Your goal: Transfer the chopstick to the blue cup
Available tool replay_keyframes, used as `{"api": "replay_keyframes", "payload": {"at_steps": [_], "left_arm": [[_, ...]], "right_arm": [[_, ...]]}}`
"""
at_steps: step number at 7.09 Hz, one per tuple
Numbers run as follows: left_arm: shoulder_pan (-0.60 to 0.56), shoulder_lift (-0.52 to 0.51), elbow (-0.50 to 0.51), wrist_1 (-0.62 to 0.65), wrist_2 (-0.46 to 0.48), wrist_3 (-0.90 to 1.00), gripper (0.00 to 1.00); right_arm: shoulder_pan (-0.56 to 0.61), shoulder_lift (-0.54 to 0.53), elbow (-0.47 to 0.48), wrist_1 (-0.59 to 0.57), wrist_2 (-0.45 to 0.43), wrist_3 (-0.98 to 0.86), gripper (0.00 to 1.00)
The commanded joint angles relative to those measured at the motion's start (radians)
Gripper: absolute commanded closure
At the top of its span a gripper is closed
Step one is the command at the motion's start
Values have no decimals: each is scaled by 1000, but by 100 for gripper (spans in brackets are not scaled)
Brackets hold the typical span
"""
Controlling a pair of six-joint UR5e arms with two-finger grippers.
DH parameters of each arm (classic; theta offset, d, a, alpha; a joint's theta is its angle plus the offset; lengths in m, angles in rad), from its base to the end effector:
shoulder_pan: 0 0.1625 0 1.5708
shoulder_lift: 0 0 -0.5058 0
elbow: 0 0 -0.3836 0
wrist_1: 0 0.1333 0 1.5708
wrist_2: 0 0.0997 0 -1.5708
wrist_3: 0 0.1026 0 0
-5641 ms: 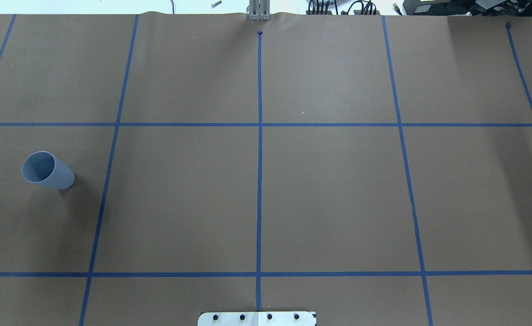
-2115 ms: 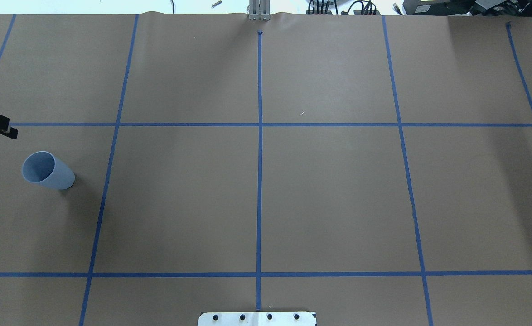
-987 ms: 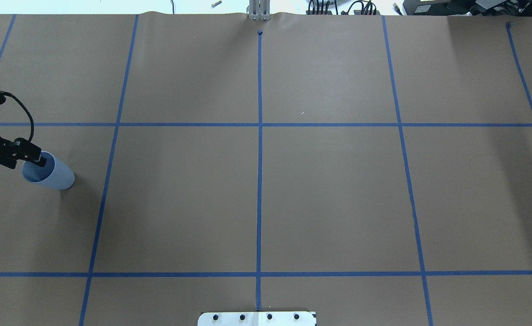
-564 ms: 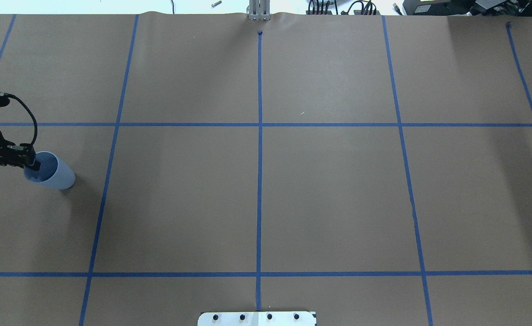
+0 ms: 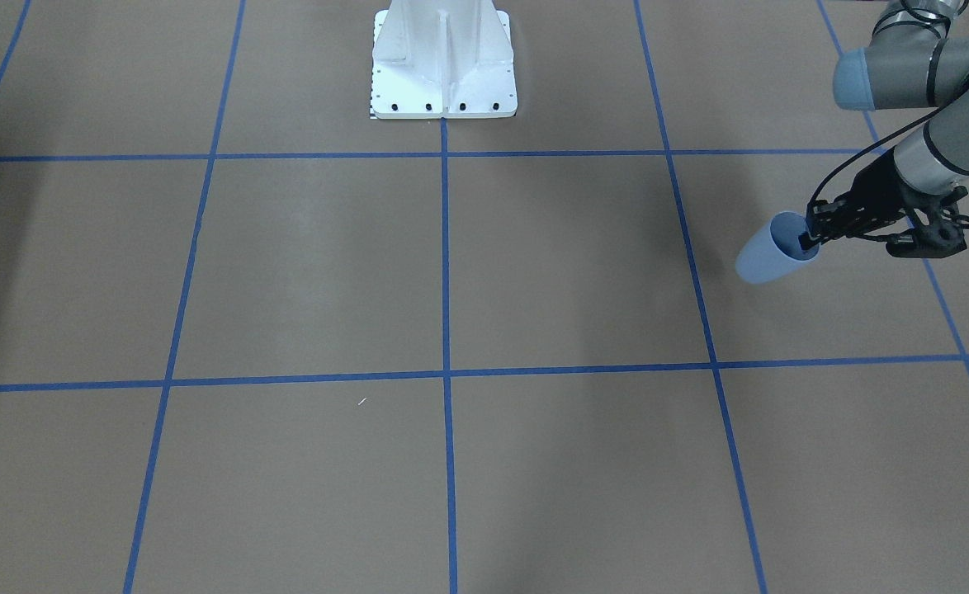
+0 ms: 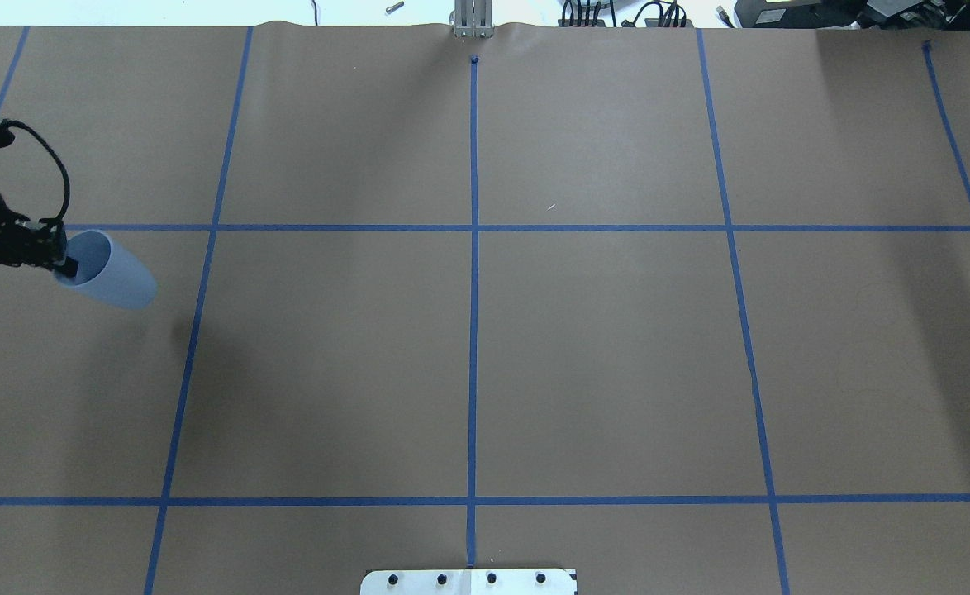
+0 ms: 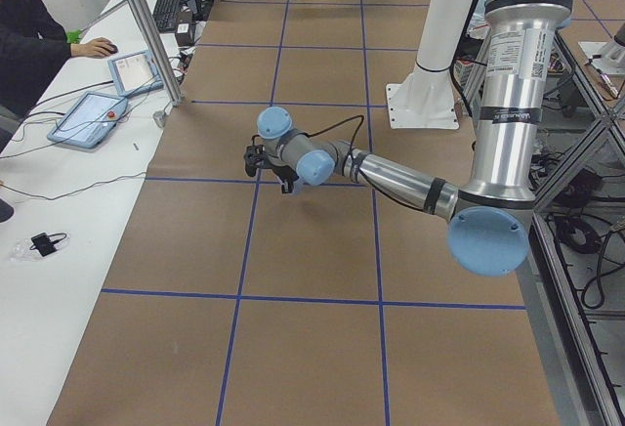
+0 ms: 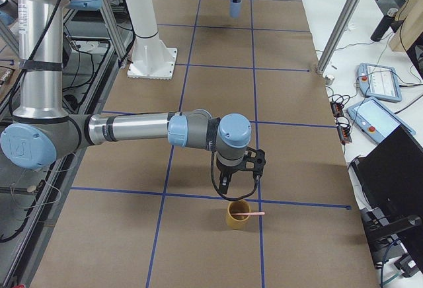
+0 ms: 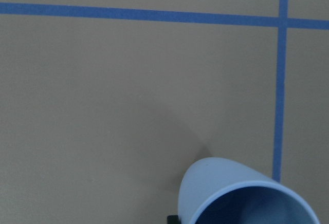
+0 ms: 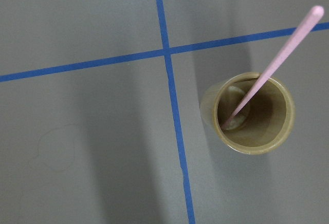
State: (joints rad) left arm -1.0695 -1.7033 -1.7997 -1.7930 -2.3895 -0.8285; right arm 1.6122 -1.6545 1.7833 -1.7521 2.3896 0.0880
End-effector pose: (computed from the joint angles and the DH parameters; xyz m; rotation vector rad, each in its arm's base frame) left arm 0.2119 -0.5082 0.5318 -0.0572 0.9627 -0.0627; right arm 0.0763 -0.4312 0.6925 -0.0687 -0.8180 0.1436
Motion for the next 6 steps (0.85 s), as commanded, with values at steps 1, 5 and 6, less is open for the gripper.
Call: {"api": "replay_keyframes", "payload": {"at_steps": [1, 5, 6], "left_arm": [[44, -300, -14, 229, 6, -246, 100], [273, -674, 193, 230, 168, -627, 100], [279, -753, 300, 221, 193, -633, 100]], "right_arm": [[0, -2, 21, -1, -1, 1, 0], [-3, -7, 19, 2, 0, 7, 0], [-3, -4, 25, 2, 5, 1, 0]]}}
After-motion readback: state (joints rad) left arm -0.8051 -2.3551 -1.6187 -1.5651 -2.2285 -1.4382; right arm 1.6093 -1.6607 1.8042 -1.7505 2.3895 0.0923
